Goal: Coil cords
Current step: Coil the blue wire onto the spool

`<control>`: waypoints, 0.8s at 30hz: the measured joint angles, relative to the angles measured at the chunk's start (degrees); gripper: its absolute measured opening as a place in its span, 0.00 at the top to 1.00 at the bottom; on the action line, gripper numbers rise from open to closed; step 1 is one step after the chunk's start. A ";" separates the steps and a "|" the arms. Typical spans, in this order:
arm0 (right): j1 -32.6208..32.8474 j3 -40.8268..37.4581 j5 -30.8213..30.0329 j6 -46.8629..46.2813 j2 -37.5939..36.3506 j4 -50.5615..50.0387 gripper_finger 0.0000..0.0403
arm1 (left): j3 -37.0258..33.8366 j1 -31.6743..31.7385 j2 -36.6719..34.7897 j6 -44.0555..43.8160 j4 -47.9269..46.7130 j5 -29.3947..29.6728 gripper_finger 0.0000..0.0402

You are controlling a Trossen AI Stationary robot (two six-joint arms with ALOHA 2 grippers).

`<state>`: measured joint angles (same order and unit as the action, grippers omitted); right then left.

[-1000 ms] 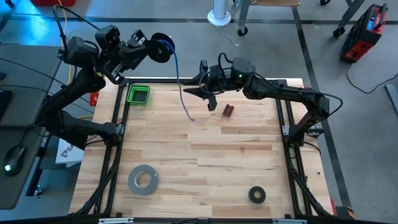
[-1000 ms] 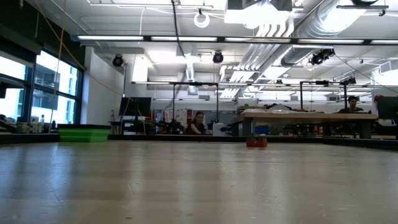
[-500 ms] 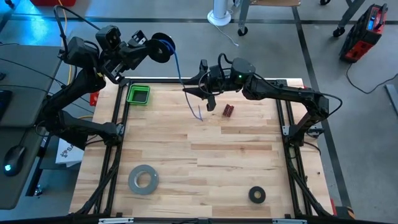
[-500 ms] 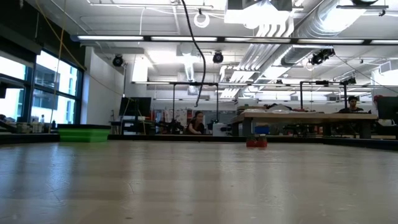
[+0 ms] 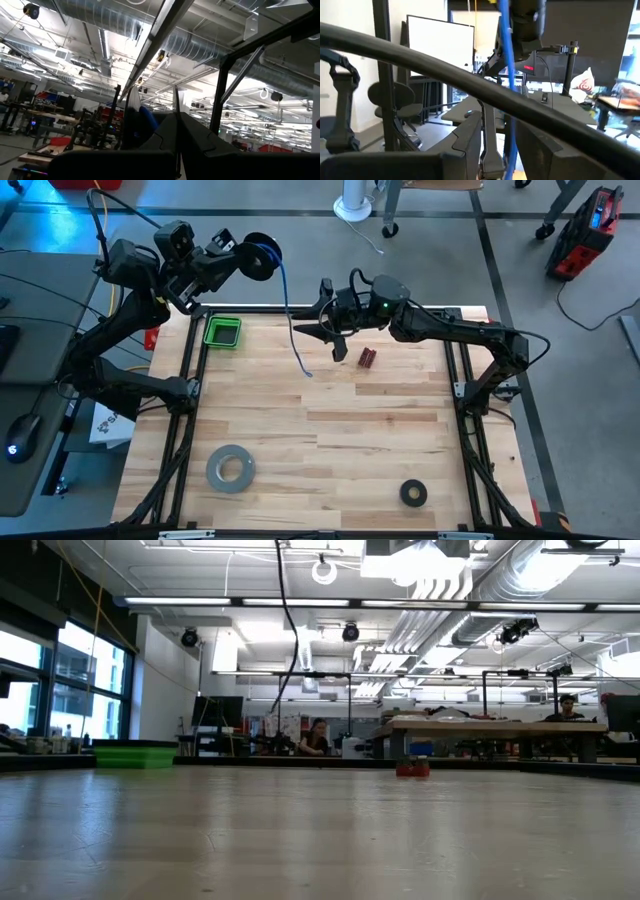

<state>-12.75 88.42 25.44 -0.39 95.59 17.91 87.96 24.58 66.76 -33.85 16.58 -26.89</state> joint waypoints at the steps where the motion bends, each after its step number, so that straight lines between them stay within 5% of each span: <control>1: 0.23 0.00 -0.74 0.79 0.00 -0.07 0.73 | 0.00 0.00 0.00 0.00 0.00 0.02 1.00; 24: 0.82 0.00 -5.32 1.91 0.03 -0.46 0.73 | 0.00 -1.44 0.00 -1.44 0.02 -1.07 1.00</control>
<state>-11.93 88.42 20.13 1.52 95.62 17.45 87.96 23.14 66.76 -35.29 16.60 -27.97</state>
